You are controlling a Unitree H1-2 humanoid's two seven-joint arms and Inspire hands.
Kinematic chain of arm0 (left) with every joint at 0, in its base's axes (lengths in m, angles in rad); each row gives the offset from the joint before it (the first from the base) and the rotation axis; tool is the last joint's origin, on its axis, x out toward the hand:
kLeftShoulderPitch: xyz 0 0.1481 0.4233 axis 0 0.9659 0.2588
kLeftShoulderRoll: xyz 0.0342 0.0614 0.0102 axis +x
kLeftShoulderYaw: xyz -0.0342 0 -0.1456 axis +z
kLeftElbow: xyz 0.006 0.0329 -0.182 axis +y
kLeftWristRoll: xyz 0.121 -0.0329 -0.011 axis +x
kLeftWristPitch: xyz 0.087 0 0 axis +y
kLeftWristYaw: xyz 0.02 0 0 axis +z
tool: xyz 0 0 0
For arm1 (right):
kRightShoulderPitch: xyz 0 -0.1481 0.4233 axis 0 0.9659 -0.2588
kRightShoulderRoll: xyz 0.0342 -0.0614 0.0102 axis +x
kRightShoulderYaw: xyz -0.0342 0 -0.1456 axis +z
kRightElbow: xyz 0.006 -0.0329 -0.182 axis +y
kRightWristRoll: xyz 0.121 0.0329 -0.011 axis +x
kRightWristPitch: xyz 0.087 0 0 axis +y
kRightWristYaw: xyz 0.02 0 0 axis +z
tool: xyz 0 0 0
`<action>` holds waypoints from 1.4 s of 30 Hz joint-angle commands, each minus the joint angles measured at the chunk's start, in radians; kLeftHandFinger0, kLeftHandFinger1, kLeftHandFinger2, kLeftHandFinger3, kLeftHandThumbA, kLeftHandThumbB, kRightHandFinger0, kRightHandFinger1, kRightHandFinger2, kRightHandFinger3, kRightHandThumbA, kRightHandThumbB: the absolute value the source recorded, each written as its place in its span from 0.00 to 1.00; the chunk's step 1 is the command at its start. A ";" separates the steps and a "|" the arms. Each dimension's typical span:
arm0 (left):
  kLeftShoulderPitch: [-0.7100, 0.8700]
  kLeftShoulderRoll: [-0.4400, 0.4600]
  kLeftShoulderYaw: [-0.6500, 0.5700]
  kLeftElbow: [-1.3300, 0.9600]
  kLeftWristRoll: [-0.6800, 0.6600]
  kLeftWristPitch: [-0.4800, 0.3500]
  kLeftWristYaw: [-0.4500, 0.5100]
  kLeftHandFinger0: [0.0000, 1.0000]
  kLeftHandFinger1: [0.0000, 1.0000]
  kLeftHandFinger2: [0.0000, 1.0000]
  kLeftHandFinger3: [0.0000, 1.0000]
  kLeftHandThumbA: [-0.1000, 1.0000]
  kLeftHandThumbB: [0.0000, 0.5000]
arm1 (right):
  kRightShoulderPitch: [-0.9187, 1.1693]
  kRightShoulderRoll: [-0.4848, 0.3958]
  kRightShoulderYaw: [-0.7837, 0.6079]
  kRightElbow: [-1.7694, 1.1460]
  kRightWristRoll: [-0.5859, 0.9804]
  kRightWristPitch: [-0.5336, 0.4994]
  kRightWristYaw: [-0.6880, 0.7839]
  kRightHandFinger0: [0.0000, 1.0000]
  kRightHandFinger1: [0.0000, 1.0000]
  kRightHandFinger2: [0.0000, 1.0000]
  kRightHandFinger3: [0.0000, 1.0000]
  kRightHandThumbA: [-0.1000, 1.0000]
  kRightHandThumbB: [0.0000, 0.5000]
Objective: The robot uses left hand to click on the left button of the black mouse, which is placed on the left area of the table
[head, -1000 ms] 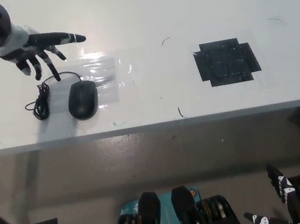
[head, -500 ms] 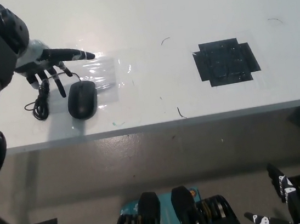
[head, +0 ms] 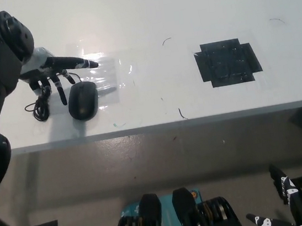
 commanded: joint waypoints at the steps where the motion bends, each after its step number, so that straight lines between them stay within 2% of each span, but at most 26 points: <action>1: -0.045 0.016 0.010 -0.007 0.021 -0.027 0.005 0.00 0.19 0.50 1.00 1.00 1.00 | -0.002 -0.018 -0.010 -0.026 -0.005 -0.028 0.005 1.00 1.00 1.00 1.00 1.00 0.67; 4: -0.043 0.016 0.014 -0.018 0.026 -0.006 0.025 0.00 0.18 0.49 1.00 1.00 1.00 | -0.007 -0.017 -0.008 -0.023 -0.016 -0.027 -0.001 1.00 1.00 1.00 1.00 1.00 0.68; 6: -0.045 0.013 0.011 0.003 0.028 -0.042 0.003 0.00 0.18 0.50 1.00 1.00 1.00 | -0.006 -0.019 -0.007 -0.026 -0.017 -0.026 0.001 1.00 1.00 1.00 1.00 1.00 0.68; 8: -0.044 0.011 0.008 0.008 0.034 -0.047 0.011 0.00 0.19 0.52 1.00 1.00 1.00 | -0.009 -0.019 -0.006 -0.025 -0.019 -0.024 0.001 1.00 1.00 1.00 1.00 1.00 0.69; 9: -0.043 0.008 0.009 0.007 0.036 -0.044 0.016 0.00 0.16 0.50 1.00 1.00 1.00 | -0.009 -0.019 -0.006 -0.026 -0.018 -0.023 0.002 1.00 1.00 1.00 1.00 1.00 0.69; 11: -0.042 0.006 0.006 0.005 0.041 -0.044 0.006 0.00 0.19 0.53 1.00 1.00 1.00 | -0.012 -0.020 -0.004 -0.028 -0.021 -0.016 0.003 1.00 1.00 1.00 1.00 1.00 0.71; 16: -0.038 -0.007 -0.009 0.027 0.063 -0.062 0.002 0.00 0.20 0.54 1.00 1.00 1.00 | -0.014 -0.018 -0.003 -0.033 -0.015 -0.005 0.008 1.00 1.00 1.00 1.00 1.00 0.72; 18: -0.026 -0.012 -0.006 0.027 0.065 -0.042 0.021 0.00 0.23 0.49 1.00 1.00 1.00 | -0.014 -0.017 -0.003 -0.031 -0.011 -0.010 0.007 1.00 1.00 1.00 1.00 1.00 0.72; 19: -0.020 -0.014 -0.007 0.030 0.066 -0.052 0.015 0.00 0.19 0.48 1.00 1.00 1.00 | -0.013 -0.018 -0.002 -0.031 -0.018 -0.010 0.005 1.00 1.00 1.00 1.00 1.00 0.74; 23: 0.003 -0.013 -0.014 0.021 0.081 -0.076 0.025 0.00 0.23 0.48 1.00 1.00 1.00 | -0.017 -0.019 0.000 -0.029 -0.024 -0.008 0.004 1.00 1.00 1.00 1.00 1.00 0.76; 27: 0.026 -0.022 0.002 0.031 0.068 -0.074 0.019 0.00 0.20 0.44 1.00 1.00 0.98 | -0.021 -0.016 0.000 -0.023 -0.021 -0.005 0.005 1.00 1.00 1.00 1.00 1.00 0.77; 31: 0.034 -0.023 0.007 0.024 0.070 -0.069 0.017 0.00 0.21 0.49 1.00 1.00 0.97 | -0.012 -0.016 0.001 -0.027 -0.020 0.001 0.008 1.00 1.00 1.00 1.00 1.00 0.77; 32: 0.023 -0.023 0.005 0.027 0.072 -0.071 0.009 0.00 0.23 0.54 1.00 1.00 0.97 | -0.011 -0.015 0.001 -0.026 -0.020 -0.001 0.007 1.00 1.00 1.00 1.00 1.00 0.76; 35: -0.028 0.001 0.042 0.020 0.045 -0.037 0.010 0.02 0.28 0.65 1.00 1.00 1.00 | -0.014 -0.012 -0.001 -0.010 -0.016 -0.020 0.003 1.00 1.00 1.00 1.00 1.00 0.76; 36: -0.052 0.027 0.066 -0.002 0.027 -0.039 0.001 0.01 0.25 0.61 1.00 1.00 1.00 | -0.012 -0.010 -0.002 -0.011 -0.012 -0.019 0.002 1.00 1.00 1.00 1.00 1.00 0.74; 37: -0.075 0.048 0.090 -0.011 0.007 -0.041 -0.012 0.04 0.24 0.60 1.00 1.00 1.00 | -0.010 -0.010 -0.002 -0.010 -0.016 -0.019 0.000 1.00 1.00 1.00 1.00 1.00 0.74; 40: -0.119 0.091 0.133 -0.037 -0.011 -0.067 -0.012 0.13 0.34 0.71 1.00 1.00 1.00 | -0.009 -0.011 -0.003 -0.005 -0.016 -0.025 -0.001 1.00 1.00 1.00 1.00 1.00 0.74; 42: -0.159 0.145 0.177 -0.118 -0.035 -0.022 -0.050 0.00 0.28 0.57 1.00 1.00 1.00 | -0.003 -0.011 -0.004 -0.006 -0.011 -0.025 0.001 1.00 1.00 1.00 1.00 1.00 0.73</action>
